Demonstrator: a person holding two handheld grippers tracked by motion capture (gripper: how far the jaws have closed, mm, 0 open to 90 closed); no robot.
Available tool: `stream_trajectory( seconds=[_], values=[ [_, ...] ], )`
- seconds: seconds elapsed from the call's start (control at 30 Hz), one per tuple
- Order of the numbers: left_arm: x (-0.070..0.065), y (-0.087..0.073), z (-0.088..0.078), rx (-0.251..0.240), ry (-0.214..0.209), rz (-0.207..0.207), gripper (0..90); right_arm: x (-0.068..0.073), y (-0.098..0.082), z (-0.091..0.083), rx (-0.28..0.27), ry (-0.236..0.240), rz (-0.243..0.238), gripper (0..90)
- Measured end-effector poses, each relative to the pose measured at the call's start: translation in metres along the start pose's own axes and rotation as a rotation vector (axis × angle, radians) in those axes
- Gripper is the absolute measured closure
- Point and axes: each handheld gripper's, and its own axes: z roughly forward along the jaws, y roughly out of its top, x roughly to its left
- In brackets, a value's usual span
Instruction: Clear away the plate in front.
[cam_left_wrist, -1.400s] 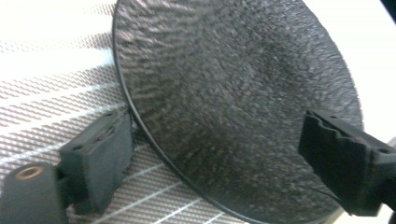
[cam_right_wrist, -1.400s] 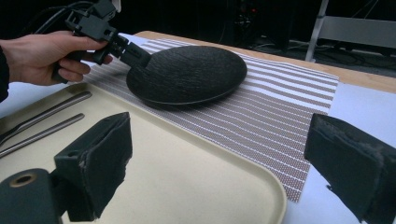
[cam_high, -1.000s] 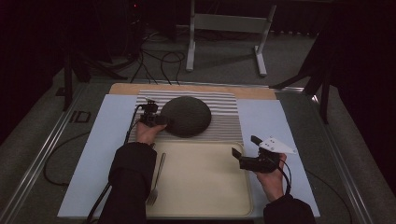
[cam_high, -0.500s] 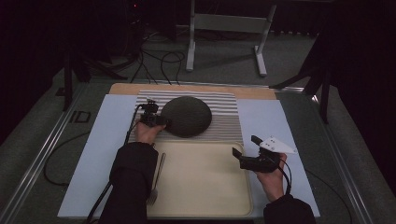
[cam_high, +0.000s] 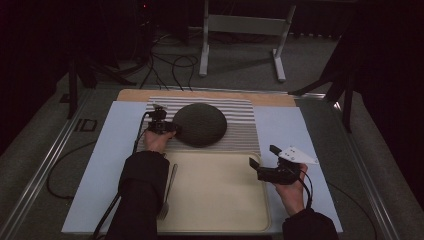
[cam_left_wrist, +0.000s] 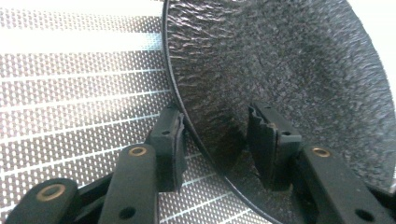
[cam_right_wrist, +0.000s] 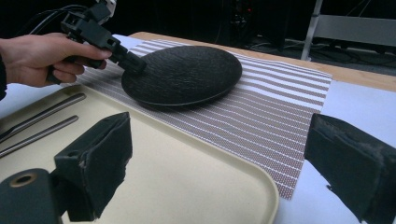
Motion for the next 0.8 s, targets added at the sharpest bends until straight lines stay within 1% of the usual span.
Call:
stream_trajectory(
  seconds=[0.07,0.13,0.17,0.2,0.23,0.27,0.3,0.33,0.4,0.47,0.5,0.53,0.6,0.67,0.7,0.73,0.8],
  values=[
    [0.0,0.001,-0.004,-0.025,-0.041,-0.02,60.4,0.0,0.0,0.0,-0.001,0.0,0.003,7.7],
    [0.0,0.001,-0.004,-0.025,-0.041,-0.02,61.2,0.0,0.0,0.0,-0.002,-0.001,0.004,7.7],
    [-0.003,0.004,-0.011,-0.084,-0.127,-0.045,61.2,0.0,0.0,0.0,-0.002,-0.001,0.004,7.7],
    [-0.005,0.005,-0.013,-0.108,-0.166,-0.053,61.2,0.001,0.001,0.0,-0.004,0.001,0.001,7.7],
    [-0.005,0.005,-0.013,-0.108,-0.166,-0.053,58.7,0.001,0.001,0.0,-0.004,0.001,0.001,7.7],
    [-0.008,0.006,-0.012,-0.125,-0.233,-0.066,58.7,0.001,0.001,0.0,-0.005,0.002,-0.001,7.7],
    [-0.01,0.006,-0.01,-0.125,-0.247,-0.073,54.0,0.001,0.001,0.0,-0.005,0.001,-0.002,7.7],
    [-0.013,0.006,-0.006,-0.126,-0.247,-0.088,51.9,0.001,0.001,0.0,-0.004,0.003,-0.001,7.7],
    [-0.018,0.005,0.0,-0.114,-0.219,-0.086,52.6,0.001,0.001,-0.001,-0.005,0.002,-0.001,7.7],
    [-0.021,0.004,0.005,-0.088,-0.18,-0.085,57.8,0.001,0.002,-0.002,-0.007,0.002,0.001,7.7],
    [-0.023,0.003,0.006,-0.076,-0.153,-0.085,63.0,0.0,0.002,-0.002,-0.009,0.001,0.001,7.7],
    [-0.022,0.003,0.006,-0.073,-0.156,-0.094,69.8,0.0,0.002,-0.002,-0.01,0.0,0.002,7.7],
    [-0.02,0.004,0.004,-0.084,-0.179,-0.122,72.4,0.0,0.002,-0.002,-0.01,0.001,0.006,7.7],
    [-0.02,0.005,0.001,-0.09,-0.188,-0.129,77.2,0.0,0.002,-0.002,-0.009,-0.001,-0.001,7.7],
    [-0.021,0.006,-0.001,-0.096,-0.198,-0.135,79.1,0.0,0.002,-0.002,-0.009,0.0,0.002,7.7],
    [-0.023,0.007,-0.002,-0.099,-0.201,-0.142,80.7,0.0,0.002,-0.002,-0.007,0.0,0.005,7.7],
    [-0.026,0.007,-0.004,-0.094,-0.192,-0.155,81.0,0.0,0.002,-0.002,-0.007,0.002,-0.001,7.9]
  ],
)
